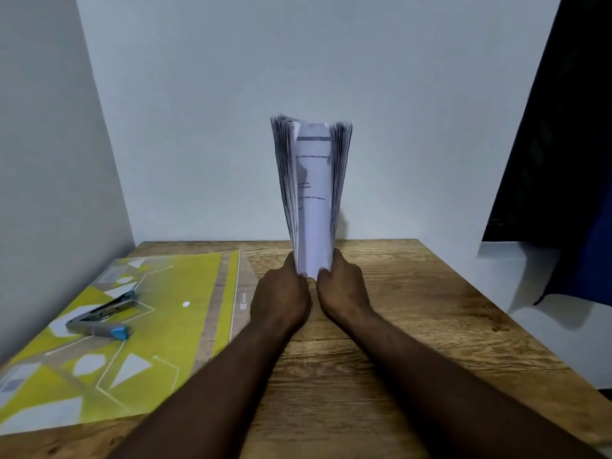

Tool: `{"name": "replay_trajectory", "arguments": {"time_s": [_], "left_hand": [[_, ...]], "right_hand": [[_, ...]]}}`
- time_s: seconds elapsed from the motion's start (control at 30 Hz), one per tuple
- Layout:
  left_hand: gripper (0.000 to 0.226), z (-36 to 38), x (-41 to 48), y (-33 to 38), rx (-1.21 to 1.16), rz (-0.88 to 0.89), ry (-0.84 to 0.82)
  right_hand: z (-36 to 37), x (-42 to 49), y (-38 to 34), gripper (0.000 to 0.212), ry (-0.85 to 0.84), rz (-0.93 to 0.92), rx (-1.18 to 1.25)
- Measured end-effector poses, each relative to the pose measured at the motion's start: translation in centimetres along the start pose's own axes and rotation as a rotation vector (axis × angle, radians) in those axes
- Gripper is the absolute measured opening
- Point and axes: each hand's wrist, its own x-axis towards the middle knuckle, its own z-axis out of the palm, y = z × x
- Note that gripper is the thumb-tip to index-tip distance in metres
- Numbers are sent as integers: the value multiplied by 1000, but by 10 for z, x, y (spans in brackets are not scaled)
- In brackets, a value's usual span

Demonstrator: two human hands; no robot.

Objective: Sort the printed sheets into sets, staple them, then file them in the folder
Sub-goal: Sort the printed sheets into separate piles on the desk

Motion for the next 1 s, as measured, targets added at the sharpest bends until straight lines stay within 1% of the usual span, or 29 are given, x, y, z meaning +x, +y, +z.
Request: {"name": "replay_trajectory", "arguments": {"time_s": [0.13, 0.23, 0.27, 0.4, 0.53, 0.63, 0.7, 0.77, 0.8, 0.83, 0.9, 1.0], "left_hand": [[32, -2, 0, 5, -8, 45, 74], [34, 2, -1, -2, 49, 24, -19], [34, 3, -1, -4, 50, 20, -28], [35, 4, 0, -7, 72, 68, 54], [35, 7, 0, -13, 117, 28, -10], [32, 4, 0, -12, 73, 15, -4], [33, -4, 0, -11, 2, -12, 28], [34, -15, 2, -7, -126, -31, 55], [34, -22, 3, -6, -212, -35, 41], [34, -28, 4, -5, -319, -51, 1], [33, -37, 7, -8, -495, -113, -100], [40, -47, 7, -17, -639, -197, -167]], "right_hand": [[0, 2, -2, 31, 67, -36, 14], [1, 3, 4, 31, -13, -4, -38], [1, 3, 5, 30, -29, 7, -33], [2, 0, 5, 32, 11, -15, 20], [3, -1, 8, 30, -58, 15, -22], [0, 1, 9, 27, -68, 27, 58], [-5, 3, 9, 24, -49, 49, 160], [-12, 7, 10, 32, -31, 111, 368], [-17, 9, 10, 38, -38, 156, 500], [-21, 11, 10, 43, -50, 196, 602], [-30, 13, 14, 48, -83, 247, 671], [-43, 11, 18, 52, -182, 309, 755]]}}
